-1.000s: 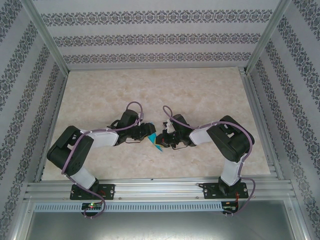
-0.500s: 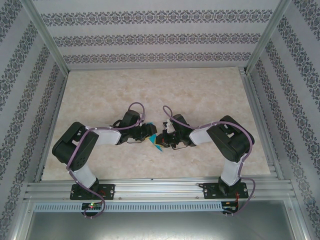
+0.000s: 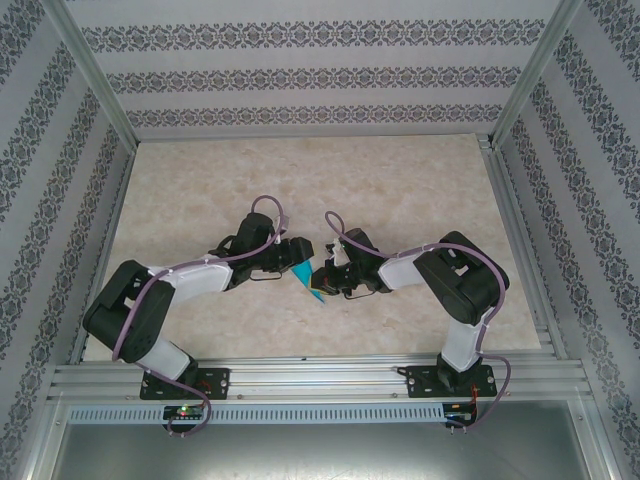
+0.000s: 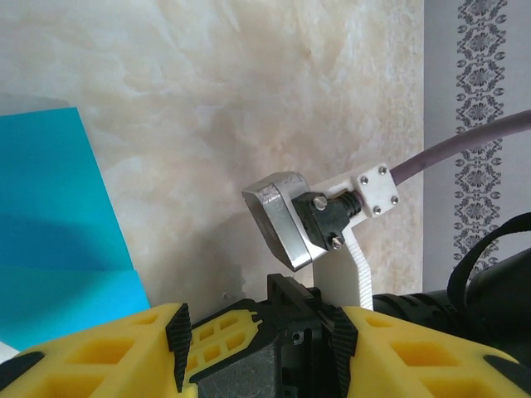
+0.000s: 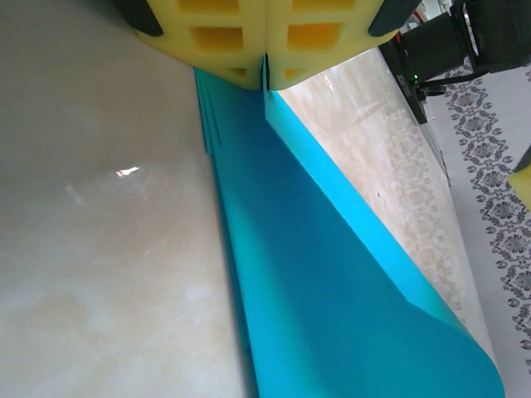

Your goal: Fold a paper plane with a square sheet of paper (pick it up from the middle)

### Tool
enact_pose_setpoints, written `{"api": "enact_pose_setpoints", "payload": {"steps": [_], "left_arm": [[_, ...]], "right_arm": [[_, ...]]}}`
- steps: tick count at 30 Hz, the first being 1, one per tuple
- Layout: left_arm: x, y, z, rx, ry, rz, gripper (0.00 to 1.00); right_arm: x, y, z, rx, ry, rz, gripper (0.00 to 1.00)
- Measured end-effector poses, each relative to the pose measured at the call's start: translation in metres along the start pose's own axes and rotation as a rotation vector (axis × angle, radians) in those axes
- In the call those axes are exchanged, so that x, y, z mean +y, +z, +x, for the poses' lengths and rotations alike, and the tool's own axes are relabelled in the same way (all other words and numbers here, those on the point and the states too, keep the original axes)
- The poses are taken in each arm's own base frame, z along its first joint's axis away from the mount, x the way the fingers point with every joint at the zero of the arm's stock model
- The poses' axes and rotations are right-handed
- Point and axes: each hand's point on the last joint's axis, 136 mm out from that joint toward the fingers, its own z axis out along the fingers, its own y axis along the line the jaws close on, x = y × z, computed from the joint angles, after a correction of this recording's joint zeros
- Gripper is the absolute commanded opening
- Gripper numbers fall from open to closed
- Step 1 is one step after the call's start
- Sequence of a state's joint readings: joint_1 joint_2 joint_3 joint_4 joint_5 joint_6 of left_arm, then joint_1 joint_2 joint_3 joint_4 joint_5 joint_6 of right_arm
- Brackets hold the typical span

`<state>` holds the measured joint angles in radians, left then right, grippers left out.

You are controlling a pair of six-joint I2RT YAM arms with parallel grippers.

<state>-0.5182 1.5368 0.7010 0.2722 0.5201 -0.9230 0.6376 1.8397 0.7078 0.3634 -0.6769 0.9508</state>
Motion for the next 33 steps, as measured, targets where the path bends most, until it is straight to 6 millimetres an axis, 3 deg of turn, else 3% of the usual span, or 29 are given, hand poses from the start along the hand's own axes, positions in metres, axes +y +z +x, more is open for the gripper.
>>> {"api": "enact_pose_setpoints", "payload": {"steps": [13, 33], "left_arm": [[0.007, -0.013, 0.004, -0.033, 0.000, -0.026, 0.50], [0.015, -0.013, 0.007, -0.036, -0.011, -0.047, 0.49]], "right_arm": [[0.000, 0.000, 0.000, 0.002, 0.001, 0.001, 0.01], [0.000, 0.000, 0.000, 0.002, -0.004, 0.002, 0.01]]}}
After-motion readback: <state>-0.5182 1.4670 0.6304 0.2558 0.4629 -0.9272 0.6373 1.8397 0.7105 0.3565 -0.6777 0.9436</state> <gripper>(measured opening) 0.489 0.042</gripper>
